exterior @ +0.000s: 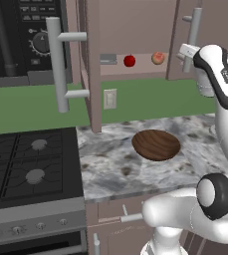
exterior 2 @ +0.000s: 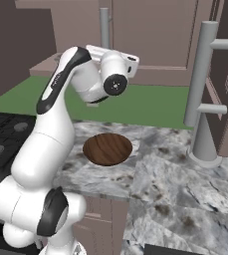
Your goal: Open the cabinet. Pick the peach and apple from the cabinet and place them into the bowl. Then close the cabinet.
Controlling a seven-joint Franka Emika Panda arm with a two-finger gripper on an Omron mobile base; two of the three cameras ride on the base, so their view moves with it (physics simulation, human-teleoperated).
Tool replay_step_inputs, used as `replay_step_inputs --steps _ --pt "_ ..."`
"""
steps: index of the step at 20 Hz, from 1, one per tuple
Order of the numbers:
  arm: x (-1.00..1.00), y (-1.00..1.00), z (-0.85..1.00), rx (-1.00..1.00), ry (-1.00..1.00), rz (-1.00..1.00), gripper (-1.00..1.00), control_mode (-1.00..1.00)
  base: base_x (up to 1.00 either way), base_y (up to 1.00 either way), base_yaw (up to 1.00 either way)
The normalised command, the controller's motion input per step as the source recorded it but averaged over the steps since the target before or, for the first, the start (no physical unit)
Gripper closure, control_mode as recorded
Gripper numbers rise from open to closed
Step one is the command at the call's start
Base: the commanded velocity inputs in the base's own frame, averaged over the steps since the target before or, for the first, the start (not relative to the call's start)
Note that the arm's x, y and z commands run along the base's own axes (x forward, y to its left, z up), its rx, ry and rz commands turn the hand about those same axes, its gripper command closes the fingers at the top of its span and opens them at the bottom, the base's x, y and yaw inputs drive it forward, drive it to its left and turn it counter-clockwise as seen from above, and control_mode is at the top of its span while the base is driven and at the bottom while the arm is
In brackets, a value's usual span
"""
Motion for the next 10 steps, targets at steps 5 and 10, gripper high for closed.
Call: replay_step_inputs --steps 5,10 --pt "-0.32 -1.00 0.08 0.00 0.01 0.00 1.00 -1.00 0.00 0.00 0.00" --pt "-0.47 -1.00 0.09 0.00 0.01 0.00 1.00 -1.00 0.00 0.00 0.00"
